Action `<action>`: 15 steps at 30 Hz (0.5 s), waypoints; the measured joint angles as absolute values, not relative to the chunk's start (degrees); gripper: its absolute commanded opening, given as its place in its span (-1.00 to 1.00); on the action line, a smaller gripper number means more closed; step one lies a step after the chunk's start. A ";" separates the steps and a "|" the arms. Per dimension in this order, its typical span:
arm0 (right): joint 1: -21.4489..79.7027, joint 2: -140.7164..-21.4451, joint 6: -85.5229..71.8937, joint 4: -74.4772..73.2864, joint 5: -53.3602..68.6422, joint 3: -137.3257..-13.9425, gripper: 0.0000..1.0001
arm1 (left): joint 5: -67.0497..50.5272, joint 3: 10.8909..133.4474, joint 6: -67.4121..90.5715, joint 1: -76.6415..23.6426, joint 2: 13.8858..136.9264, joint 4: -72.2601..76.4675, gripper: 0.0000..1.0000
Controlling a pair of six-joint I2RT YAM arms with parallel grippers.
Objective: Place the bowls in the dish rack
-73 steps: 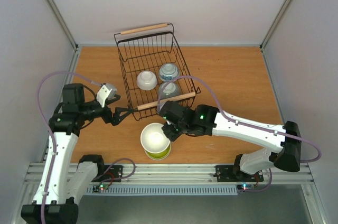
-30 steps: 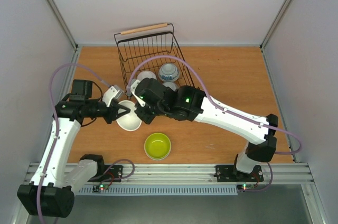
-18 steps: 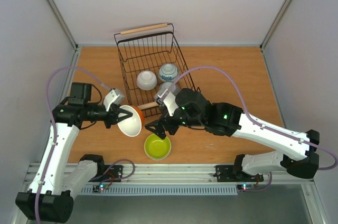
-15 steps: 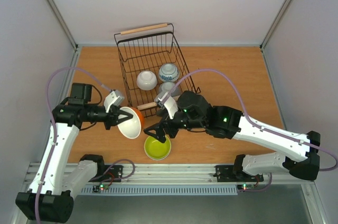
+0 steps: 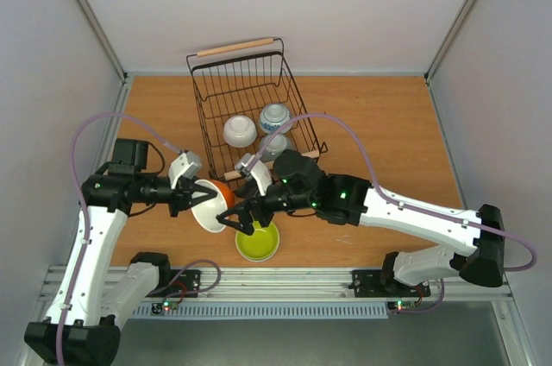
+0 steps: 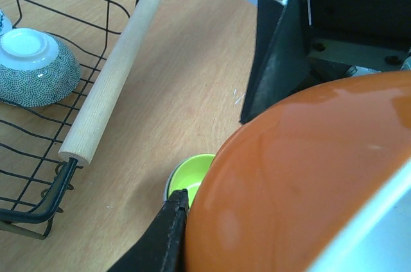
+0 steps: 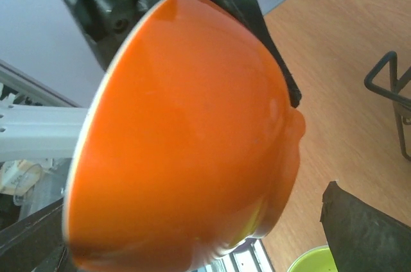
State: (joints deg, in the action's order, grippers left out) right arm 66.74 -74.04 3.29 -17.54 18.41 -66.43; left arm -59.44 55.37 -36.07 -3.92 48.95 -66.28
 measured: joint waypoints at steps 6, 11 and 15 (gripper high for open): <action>66.74 -75.07 2.17 -16.84 17.39 -66.48 0.97 | -59.46 55.37 -36.29 -3.92 48.18 -66.26 -0.99; 66.17 -75.22 1.23 -13.65 19.20 -66.48 0.77 | -59.99 55.37 -36.75 -3.92 48.10 -66.70 -0.99; 65.01 -75.55 -0.58 -10.79 23.11 -66.22 0.46 | -60.53 55.37 -37.06 -3.86 48.05 -67.00 -0.99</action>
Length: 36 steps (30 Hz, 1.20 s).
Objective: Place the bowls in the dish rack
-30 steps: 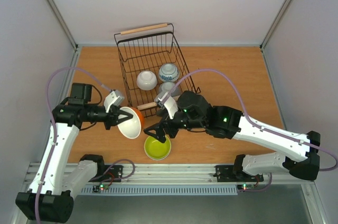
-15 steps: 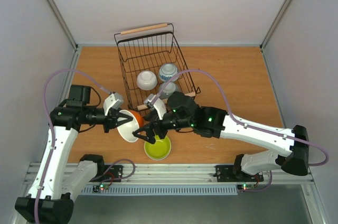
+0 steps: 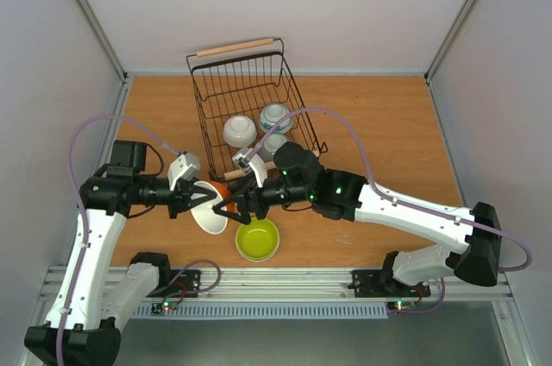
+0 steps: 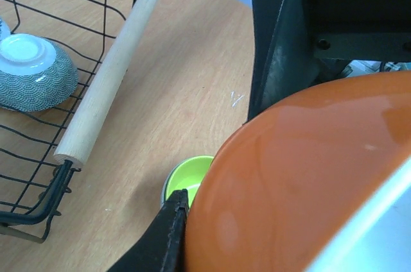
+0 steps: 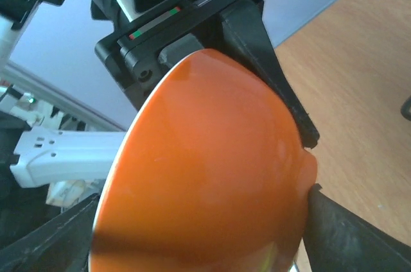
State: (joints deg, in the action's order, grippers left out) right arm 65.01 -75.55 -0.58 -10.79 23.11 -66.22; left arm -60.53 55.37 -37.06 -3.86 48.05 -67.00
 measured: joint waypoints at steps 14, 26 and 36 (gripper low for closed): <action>59.66 -80.25 -9.82 -4.21 36.56 -63.90 -0.97 | -53.58 55.40 -34.30 -2.59 48.14 -68.90 -0.99; 59.68 -80.07 -6.33 -9.65 35.48 -66.78 -0.97 | -56.34 54.72 -31.57 -3.84 45.47 -62.92 0.99; 54.04 -80.01 0.49 -24.51 26.92 -75.40 -0.97 | -47.44 49.78 -22.39 -3.84 37.60 -50.39 0.99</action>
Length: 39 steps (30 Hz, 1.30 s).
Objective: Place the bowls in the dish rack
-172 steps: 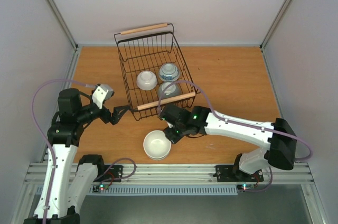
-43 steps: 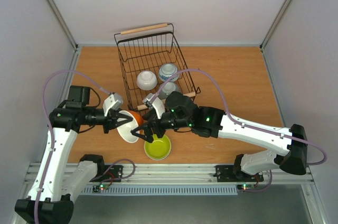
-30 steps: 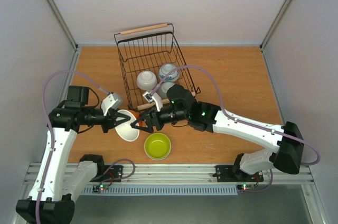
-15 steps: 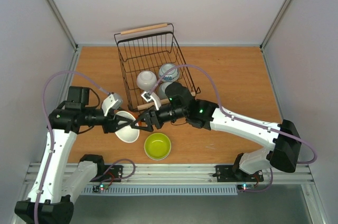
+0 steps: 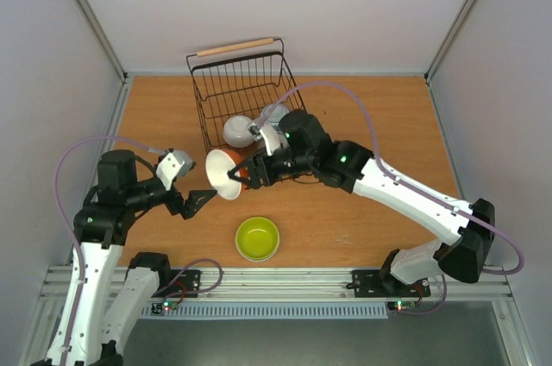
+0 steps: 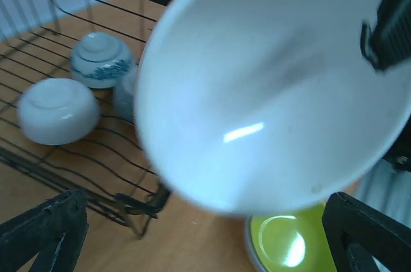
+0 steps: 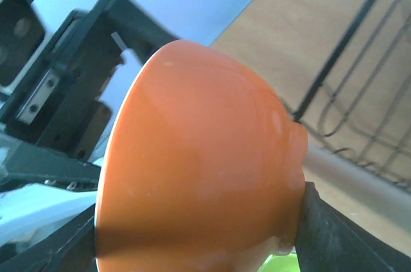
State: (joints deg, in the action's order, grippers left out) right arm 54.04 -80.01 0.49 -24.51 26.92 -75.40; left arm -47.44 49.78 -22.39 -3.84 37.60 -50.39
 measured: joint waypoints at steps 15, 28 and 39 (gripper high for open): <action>52.86 -110.78 17.76 -52.77 0.62 -115.50 -0.97 | -33.47 48.07 -15.81 -3.84 36.25 -41.71 0.99; 52.66 -131.41 25.96 -70.30 -11.49 -141.58 -0.97 | -33.12 47.99 -15.84 -3.84 36.34 -41.65 0.99; 52.66 -137.69 28.01 -74.61 -16.97 -141.64 -0.97 | -33.23 47.97 -15.86 -3.84 36.36 -41.65 0.99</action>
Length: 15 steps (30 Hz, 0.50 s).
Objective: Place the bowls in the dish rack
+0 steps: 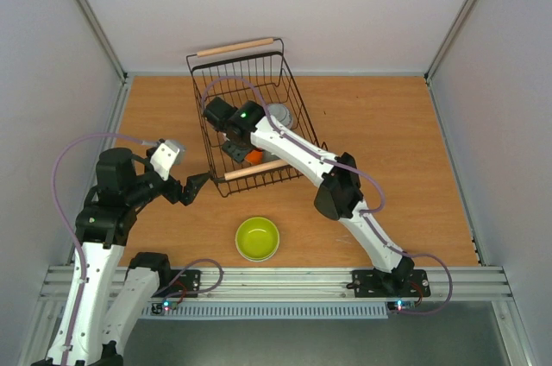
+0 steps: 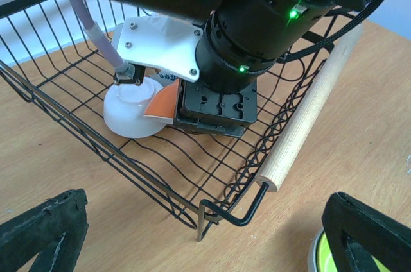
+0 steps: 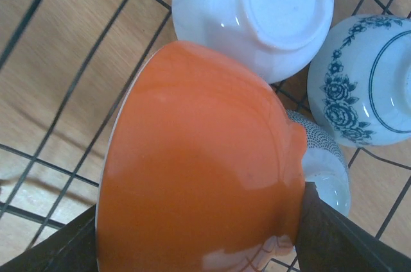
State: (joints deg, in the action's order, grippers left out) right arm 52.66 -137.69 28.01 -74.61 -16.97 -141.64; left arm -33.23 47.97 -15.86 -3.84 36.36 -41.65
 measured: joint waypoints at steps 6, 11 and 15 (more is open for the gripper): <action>52.73 -141.12 28.82 -76.60 -19.00 -145.91 -0.67 | -33.26 47.97 -15.86 -3.84 36.36 -41.65 0.99; 53.10 -142.58 29.08 -77.10 -19.90 -147.57 0.50 | -33.52 47.97 -15.86 -3.84 36.36 -41.65 0.99; 53.36 -142.58 29.47 -78.04 -19.77 -147.76 0.88 | -33.65 47.97 -15.86 -3.84 36.36 -41.65 0.99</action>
